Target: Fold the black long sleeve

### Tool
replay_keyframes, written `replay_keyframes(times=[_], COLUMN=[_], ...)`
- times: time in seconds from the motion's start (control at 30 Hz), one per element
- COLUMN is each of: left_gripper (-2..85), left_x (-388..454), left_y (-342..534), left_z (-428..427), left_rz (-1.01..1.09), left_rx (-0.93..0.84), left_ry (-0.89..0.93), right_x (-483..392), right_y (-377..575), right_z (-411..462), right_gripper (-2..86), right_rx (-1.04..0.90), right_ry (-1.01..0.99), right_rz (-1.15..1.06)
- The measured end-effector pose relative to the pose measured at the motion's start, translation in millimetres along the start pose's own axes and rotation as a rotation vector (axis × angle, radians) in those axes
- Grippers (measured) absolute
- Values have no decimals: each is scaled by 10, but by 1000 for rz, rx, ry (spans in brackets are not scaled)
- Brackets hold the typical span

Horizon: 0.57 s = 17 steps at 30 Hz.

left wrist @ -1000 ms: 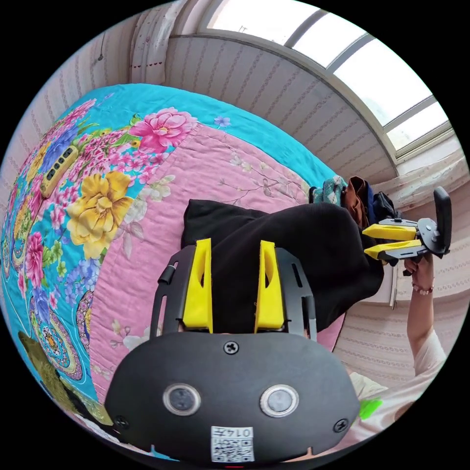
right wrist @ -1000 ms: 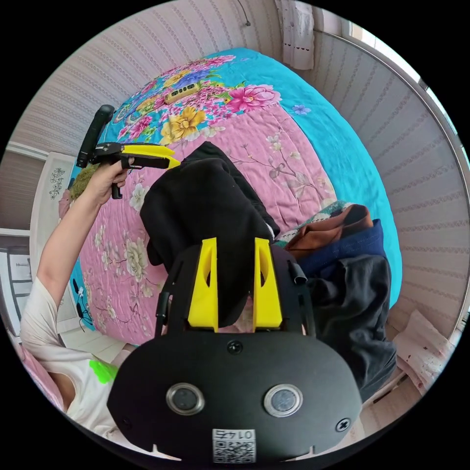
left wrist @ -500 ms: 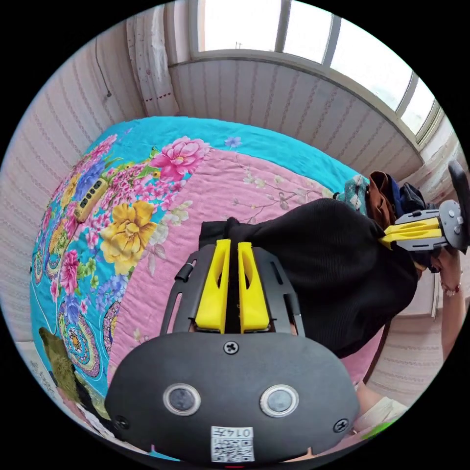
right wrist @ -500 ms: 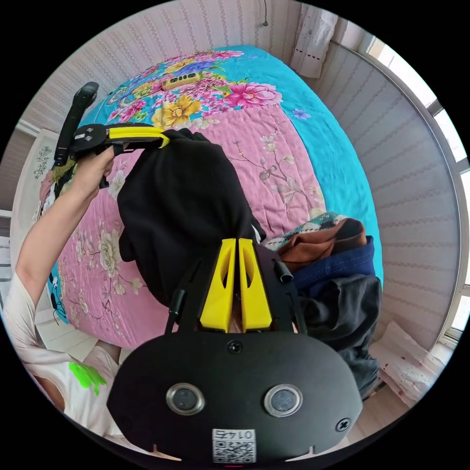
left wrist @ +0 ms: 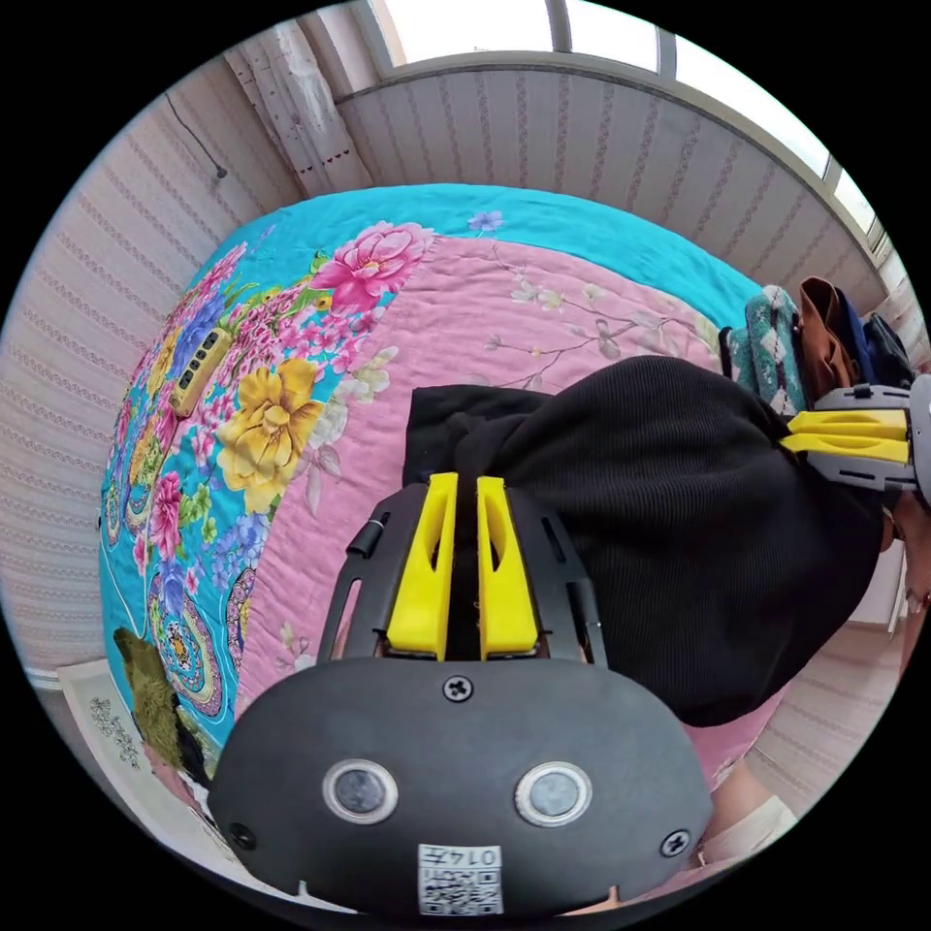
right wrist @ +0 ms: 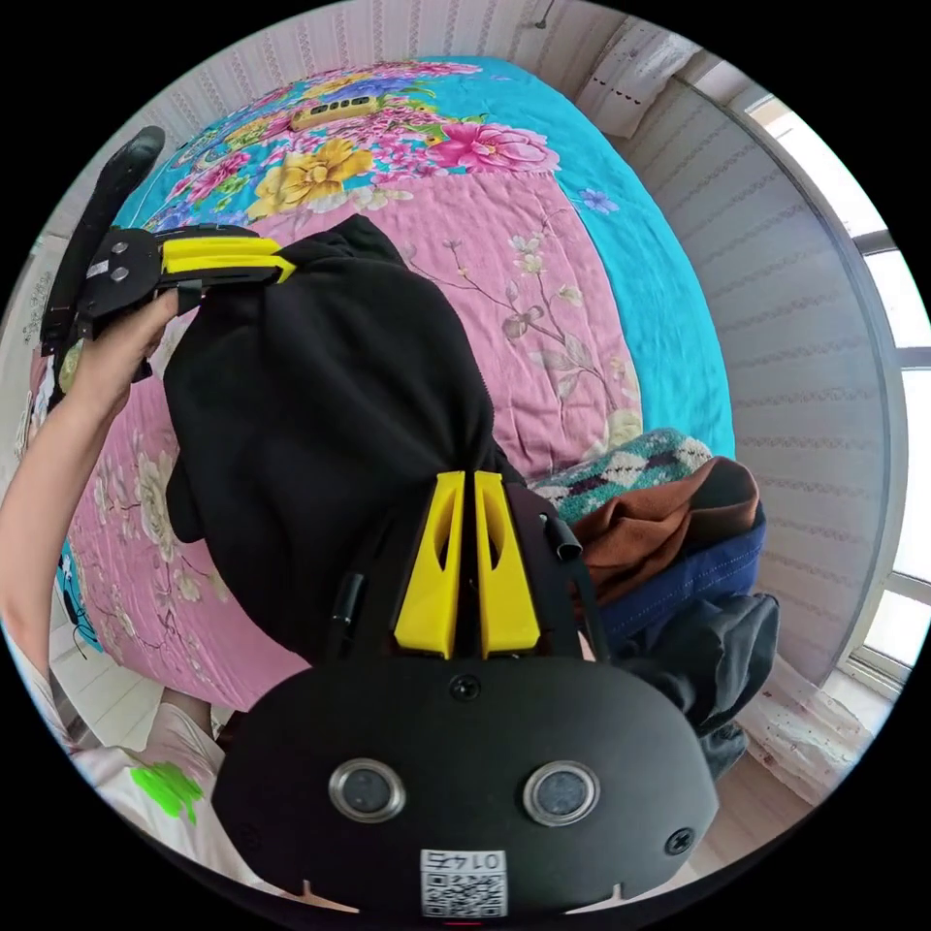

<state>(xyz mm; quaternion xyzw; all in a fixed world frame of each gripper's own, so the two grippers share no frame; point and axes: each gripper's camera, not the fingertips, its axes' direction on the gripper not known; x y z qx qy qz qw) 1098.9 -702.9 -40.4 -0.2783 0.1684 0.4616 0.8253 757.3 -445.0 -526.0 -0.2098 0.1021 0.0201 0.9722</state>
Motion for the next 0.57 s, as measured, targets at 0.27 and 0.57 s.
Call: replay_keyframes(times=[0.27,0.57], left_gripper=[72,96], left_x=[-240,-807], left_y=[915,3475], left_z=[-404,-321], left_rz=[-67,-238], left_rx=[151,175], left_ry=[-209,106], right_x=[-526,-1884], right_y=[314,733], right_z=[-46,388], right_gripper=[46,3], right_rx=[226,326], right_ry=[-21,-289], right_rz=[82,-97])
